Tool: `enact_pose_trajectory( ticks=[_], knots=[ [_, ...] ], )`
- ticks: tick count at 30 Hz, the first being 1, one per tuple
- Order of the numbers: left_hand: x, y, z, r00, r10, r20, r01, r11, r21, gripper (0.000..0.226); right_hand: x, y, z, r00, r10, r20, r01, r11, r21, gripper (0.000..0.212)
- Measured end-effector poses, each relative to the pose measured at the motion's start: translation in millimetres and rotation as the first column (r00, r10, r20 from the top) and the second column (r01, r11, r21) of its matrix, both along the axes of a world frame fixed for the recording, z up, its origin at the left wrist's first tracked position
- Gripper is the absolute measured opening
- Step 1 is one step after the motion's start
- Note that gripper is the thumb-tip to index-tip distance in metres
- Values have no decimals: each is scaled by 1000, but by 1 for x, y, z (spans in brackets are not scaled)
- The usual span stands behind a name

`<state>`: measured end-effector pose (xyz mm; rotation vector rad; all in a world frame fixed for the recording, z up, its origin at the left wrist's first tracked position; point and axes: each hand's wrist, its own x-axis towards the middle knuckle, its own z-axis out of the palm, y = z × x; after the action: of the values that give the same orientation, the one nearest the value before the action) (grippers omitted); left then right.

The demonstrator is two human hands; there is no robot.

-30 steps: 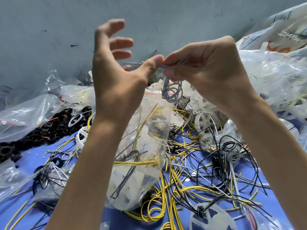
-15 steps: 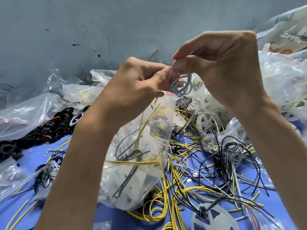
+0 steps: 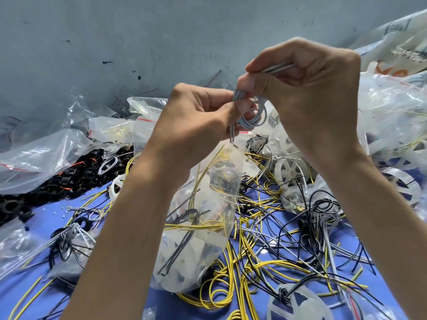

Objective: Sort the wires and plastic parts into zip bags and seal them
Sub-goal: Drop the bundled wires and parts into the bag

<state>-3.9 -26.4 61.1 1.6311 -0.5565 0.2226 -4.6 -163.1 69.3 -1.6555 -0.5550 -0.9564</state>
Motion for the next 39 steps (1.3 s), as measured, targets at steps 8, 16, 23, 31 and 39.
enact_pose_trajectory(
  ticks=[8, 16, 23, 31, 39],
  knots=[
    [-1, -23, -5, 973, 206, 99, -195, 975, -107, 26, 1, 2, 1, 992, 124, 31, -128, 970, 209, 15],
    [1, -20, -5, 935, 312, 170, -280, 942, -187, 19, 2, -11, 7, 937, 321, -137, -257, 901, 351, 21],
    [9, -15, -11, 826, 481, 295, -468, 876, -118, 16, -5, -29, 15, 979, -36, -202, -16, 967, -253, 14],
    [3, -15, -10, 691, 477, 543, -603, 795, 68, 18, -7, -25, 14, 946, -222, -237, 79, 865, -495, 12],
    [1, -11, -5, 695, 465, 549, -577, 816, 39, 16, 0, -22, 10, 952, 52, -302, -139, 952, -273, 9]
  ],
)
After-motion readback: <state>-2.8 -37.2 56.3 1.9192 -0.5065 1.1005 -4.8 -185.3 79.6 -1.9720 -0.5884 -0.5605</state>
